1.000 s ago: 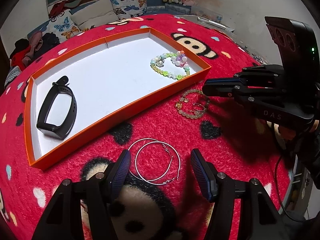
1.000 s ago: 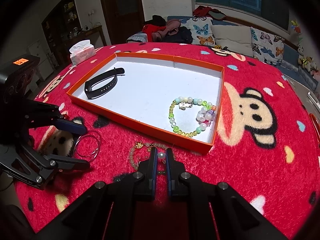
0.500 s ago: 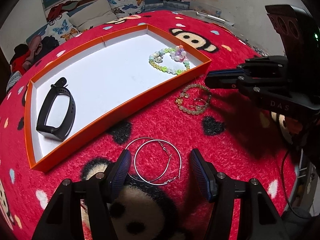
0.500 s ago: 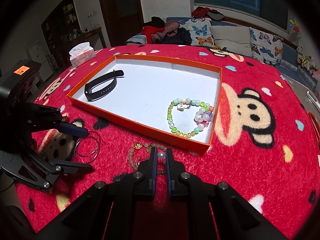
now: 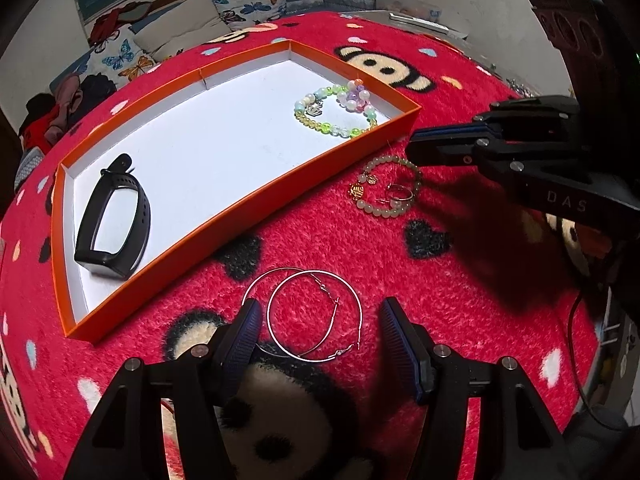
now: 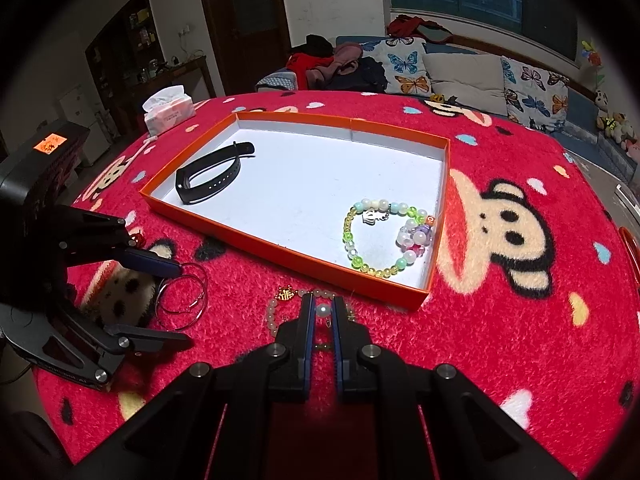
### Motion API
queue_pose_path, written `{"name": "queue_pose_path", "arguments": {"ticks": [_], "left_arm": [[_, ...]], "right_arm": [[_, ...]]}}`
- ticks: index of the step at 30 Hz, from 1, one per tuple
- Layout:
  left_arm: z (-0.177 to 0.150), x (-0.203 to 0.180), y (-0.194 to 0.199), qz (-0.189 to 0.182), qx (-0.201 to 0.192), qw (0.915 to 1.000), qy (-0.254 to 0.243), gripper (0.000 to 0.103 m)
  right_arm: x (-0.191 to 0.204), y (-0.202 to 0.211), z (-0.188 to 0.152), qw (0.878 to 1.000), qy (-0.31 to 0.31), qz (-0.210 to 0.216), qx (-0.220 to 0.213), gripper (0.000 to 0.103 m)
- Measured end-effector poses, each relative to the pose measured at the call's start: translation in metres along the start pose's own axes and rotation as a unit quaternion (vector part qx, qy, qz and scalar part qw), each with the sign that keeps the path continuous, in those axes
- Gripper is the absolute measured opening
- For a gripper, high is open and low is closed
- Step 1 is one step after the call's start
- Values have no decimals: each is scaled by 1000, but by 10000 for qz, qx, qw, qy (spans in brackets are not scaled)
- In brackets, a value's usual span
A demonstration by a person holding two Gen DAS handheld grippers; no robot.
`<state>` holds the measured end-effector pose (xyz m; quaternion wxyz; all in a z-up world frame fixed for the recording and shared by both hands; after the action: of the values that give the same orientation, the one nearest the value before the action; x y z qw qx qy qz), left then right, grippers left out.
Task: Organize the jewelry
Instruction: 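Grasp the silver hoop earring with the left tool, then place the silver hoop into the tray and open the left tool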
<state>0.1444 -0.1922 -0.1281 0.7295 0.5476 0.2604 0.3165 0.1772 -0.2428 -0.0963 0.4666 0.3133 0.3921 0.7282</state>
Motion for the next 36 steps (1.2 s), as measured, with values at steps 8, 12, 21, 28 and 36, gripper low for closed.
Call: {"name": "queue_pose_path", "arguments": {"ticks": [8,12,21,28,36], "left_arm": [[0,1,0,108,23,9998,-157,54],[0,4,3,76,30,9999,-114,52],[2,14,31,13,-269,9995,186,52],[24,35,68,132,-669,9968,406,52],[70,69,72,252,-836,9941,638,52]], "right_arm": [[1,0,0,10000,-21,6,-23,10],[2,1,1,10000,-33,4,-40,10],[1,9,4,9999,-18,28,-121,10],[-1,24,17,9995,-45,104,-302,10],[-12,25,51,9988,-40,-49,-486,10]]}}
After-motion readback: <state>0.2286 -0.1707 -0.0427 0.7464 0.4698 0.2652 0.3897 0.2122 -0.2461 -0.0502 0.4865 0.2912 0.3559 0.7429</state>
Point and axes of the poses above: each gripper's, at about its wrist camera, not at the fingertips, and y roughly against the way its jaws point, x to its left, z to its top, the point moved 9 cm from there along -y, roughly the way its jaws point, and after that the axes turned 9 degrees about x, right-handed, at the moved point
